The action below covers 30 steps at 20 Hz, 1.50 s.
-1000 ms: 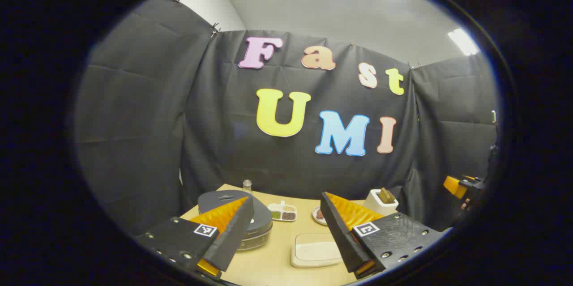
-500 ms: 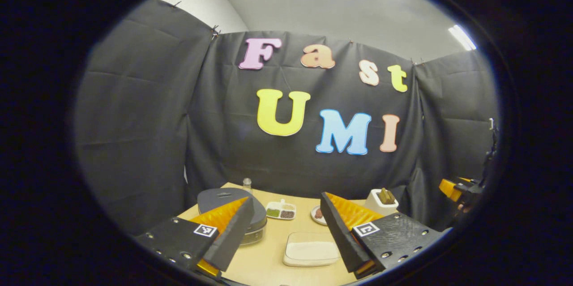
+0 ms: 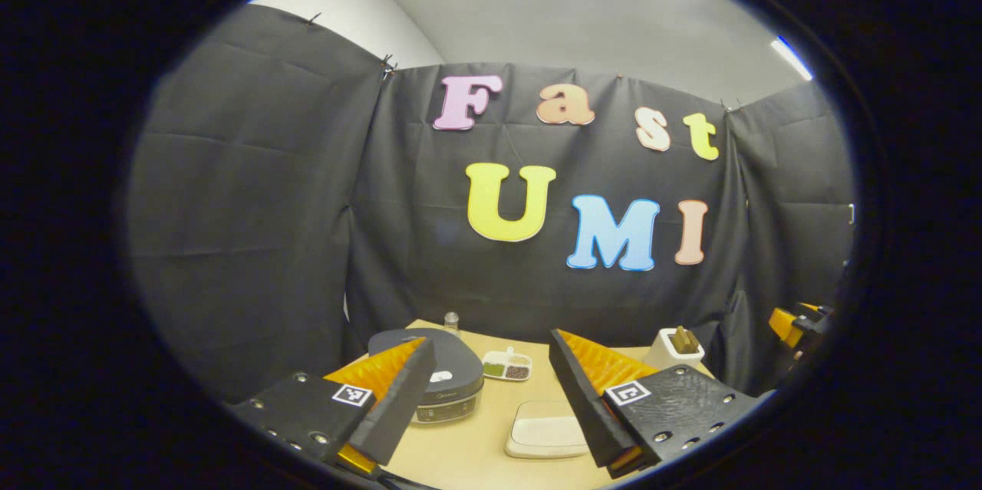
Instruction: Close the left gripper, press the button to open the rice cooker; take a wooden spoon from the chopstick holder with the right hand, scoop a spoonful of rice and pour it into the rice cooker, then put the wooden spoon back into the chopstick holder.
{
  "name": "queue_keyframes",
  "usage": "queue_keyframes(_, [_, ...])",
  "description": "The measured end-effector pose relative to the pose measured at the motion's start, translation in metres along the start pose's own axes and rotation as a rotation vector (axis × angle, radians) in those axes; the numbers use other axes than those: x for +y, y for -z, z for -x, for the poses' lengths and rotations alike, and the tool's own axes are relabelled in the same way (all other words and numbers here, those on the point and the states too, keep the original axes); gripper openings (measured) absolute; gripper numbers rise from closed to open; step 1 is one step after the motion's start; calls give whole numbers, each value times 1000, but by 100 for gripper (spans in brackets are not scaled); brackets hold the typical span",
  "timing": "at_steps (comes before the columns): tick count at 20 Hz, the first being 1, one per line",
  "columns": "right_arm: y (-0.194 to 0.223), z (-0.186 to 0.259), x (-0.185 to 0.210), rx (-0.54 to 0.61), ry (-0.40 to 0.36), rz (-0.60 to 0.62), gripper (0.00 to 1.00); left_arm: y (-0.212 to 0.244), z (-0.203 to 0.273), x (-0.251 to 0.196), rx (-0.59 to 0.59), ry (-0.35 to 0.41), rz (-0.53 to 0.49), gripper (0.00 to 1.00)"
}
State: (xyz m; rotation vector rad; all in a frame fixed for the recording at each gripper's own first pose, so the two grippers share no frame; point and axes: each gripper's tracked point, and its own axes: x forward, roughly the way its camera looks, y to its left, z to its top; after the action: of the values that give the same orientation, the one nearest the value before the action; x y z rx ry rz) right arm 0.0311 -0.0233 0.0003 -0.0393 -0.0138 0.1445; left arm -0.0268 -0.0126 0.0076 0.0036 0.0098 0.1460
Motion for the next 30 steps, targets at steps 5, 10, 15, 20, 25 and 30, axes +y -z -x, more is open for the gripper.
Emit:
queue_keyframes(5, [0, 4, 19, 9, 87, -36, 98, 3, -28, 26, 26, 62, 19, 94])
queue_keyframes(10, [10, 17, 53, 51, 124, -68, 97, -3, -51, 49, 21, 127, 13, 93])
queue_keyframes(15, [4, 25, 75, 43, 161, -54, 98, 2, -65, 68, 20, 185, 23, 92])
queue_keyframes(20, [10, 29, 98, 36, 179, -46, 97, 20, -72, 93, 46, 227, 48, 64])
queue_keyframes(25, [29, 37, 118, 59, 188, -71, 98, 40, -74, 126, 94, 227, 71, 19])
queue_keyframes(30, [42, 45, 131, 79, 200, -75, 97, 55, -82, 148, 168, 252, 103, 1])
